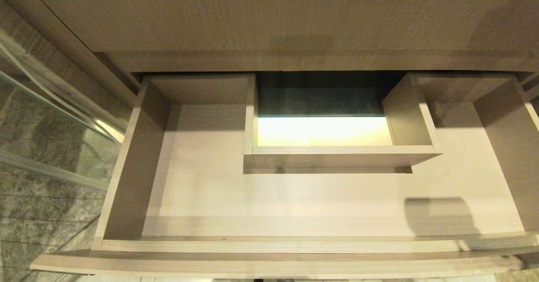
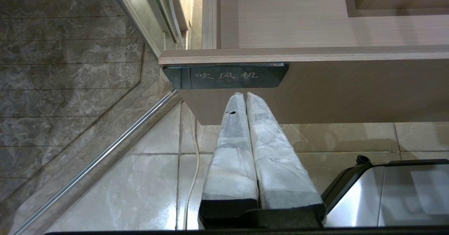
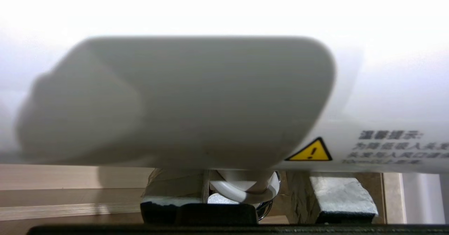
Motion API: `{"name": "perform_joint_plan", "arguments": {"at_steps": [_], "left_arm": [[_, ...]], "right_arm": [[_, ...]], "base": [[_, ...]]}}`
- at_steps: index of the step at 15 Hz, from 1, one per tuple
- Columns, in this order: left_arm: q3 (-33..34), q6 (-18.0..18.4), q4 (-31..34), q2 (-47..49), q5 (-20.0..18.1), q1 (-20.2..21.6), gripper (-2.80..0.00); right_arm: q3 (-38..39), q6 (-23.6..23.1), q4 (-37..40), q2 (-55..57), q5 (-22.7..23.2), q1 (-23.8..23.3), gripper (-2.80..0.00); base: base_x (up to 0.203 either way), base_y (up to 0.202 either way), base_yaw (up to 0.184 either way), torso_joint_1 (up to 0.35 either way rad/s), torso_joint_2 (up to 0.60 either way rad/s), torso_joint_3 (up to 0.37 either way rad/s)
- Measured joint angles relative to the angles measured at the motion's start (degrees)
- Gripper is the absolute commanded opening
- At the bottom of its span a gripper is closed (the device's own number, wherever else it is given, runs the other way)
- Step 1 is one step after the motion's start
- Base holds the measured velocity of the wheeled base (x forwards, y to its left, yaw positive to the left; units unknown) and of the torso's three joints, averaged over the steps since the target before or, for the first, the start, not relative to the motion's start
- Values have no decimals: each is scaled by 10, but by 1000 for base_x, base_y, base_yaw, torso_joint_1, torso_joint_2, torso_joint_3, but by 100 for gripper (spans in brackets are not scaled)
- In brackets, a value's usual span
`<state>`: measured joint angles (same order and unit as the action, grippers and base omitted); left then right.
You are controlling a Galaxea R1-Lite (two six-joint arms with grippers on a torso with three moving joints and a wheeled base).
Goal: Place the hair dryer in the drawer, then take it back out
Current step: Place it on the countertop
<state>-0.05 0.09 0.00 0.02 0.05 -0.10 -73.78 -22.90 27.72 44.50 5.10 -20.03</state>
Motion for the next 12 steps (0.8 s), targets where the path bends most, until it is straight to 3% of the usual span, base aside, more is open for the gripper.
{"name": "perform_joint_plan", "arguments": {"at_steps": [4,8,12], "left_arm": [[0,-1,0,0,0,0,-280],[0,0,1,0,0,1,-280],[0,0,-1,0,0,0,-280]], "right_arm": [[-5,0,-1,-11,2,0,-280],[-7,-1,-5,-15,1,-1,-280],[-8,-7,-9,-14,2,-1,-280]], "base": [[0,0,0,36,-57,-9],[0,0,0,224,-104,-119],[0,0,0,193,-562,-195]]}}
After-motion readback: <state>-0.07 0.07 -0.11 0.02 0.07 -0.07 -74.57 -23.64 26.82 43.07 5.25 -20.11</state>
